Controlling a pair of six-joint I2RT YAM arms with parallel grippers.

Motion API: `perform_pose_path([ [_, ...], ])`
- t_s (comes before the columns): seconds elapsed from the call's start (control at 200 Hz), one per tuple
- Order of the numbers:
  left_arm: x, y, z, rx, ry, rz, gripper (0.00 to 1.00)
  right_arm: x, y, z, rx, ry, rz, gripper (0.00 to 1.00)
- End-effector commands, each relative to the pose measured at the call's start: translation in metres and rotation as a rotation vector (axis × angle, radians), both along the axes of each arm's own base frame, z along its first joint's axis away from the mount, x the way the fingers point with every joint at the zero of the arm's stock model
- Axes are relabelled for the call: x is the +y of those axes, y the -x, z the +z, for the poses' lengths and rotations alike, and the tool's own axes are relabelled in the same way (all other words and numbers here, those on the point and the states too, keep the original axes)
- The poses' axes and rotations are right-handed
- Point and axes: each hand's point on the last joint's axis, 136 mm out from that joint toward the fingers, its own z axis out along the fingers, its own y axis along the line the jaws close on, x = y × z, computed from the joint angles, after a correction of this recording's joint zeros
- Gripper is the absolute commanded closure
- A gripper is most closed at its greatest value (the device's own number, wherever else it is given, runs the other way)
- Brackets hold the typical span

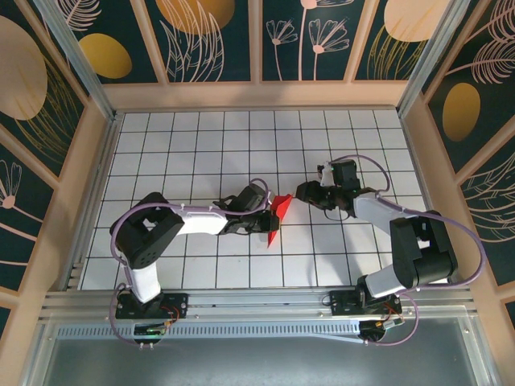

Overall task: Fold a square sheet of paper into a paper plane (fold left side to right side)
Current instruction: Fold the wing for the fifth time at the center of the table.

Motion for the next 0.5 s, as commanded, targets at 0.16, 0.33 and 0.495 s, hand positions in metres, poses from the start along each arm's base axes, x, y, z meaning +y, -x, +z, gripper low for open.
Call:
perform_pose_path([
  [0.16, -0.009, -0.01, 0.01, 0.04, 0.147, 0.069, 1.0, 0.009, 0.007, -0.001, 0.009, -0.064, -0.013, 0.57],
  [0.33, -0.01, -0.011, 0.015, 0.05, 0.217, 0.096, 1.0, 0.016, 0.01, -0.004, 0.03, -0.077, -0.03, 0.58],
  [0.495, -0.012, -0.01, 0.015, 0.069, 0.247, 0.098, 1.0, 0.024, 0.014, -0.012, 0.064, -0.079, -0.037, 0.58],
])
